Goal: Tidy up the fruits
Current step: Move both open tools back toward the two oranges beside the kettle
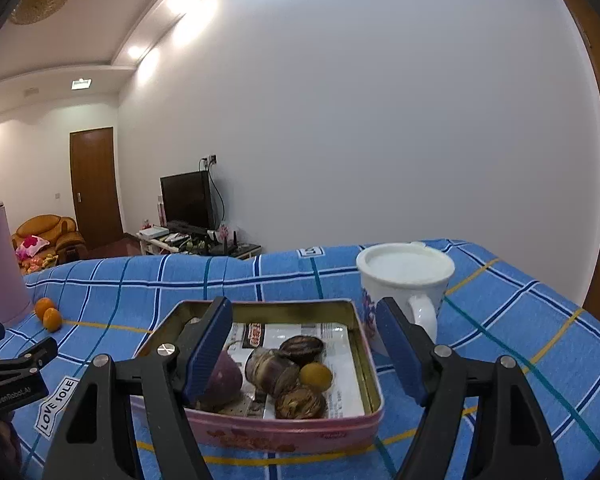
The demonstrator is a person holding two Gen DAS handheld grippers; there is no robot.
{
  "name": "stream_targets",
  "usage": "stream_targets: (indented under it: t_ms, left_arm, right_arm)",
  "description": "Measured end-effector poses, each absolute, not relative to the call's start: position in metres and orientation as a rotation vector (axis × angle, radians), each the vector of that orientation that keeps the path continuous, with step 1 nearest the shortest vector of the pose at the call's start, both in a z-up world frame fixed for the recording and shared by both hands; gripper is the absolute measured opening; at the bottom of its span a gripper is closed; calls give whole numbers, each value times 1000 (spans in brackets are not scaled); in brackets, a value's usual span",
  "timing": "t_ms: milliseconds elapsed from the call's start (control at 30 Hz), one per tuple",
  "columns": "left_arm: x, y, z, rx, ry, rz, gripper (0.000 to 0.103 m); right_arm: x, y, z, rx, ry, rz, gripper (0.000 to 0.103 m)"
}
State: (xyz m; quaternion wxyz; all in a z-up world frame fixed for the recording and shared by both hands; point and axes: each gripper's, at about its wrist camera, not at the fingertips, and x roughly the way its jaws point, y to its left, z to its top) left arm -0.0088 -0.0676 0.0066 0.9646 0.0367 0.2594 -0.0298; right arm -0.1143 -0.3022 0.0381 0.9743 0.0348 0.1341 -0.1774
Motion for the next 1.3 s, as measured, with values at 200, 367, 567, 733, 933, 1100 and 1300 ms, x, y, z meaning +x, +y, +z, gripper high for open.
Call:
stream_targets:
  t_ms: [200,367,567,733,933,1100,1300]
  left_arm:
    - [-5,-48,6,80,524,-45,103]
    - [-2,-29,6,100,515,-24,103]
    - [6,-2,5,101,517,6,103]
    - [12,20,4,96,524,24,103]
    - [22,46,1,71,543,44,103]
    - [30,62,-1,66,555,62,103]
    - [41,77,-2,59,569,80,103]
  right_arm:
    - [-109,-281,35,78,304,-320,75]
    - [-98,-260,33,74,338,-289,75]
    - [-81,-227,30,78,352,-246,75]
    - [-66,-198,28,71,362,-199,75]
    - [-46,-162,25,66,378,-141,75]
    - [-31,-141,22,75,393,-107,75]
    - [-15,-119,20,82,411,-70,75]
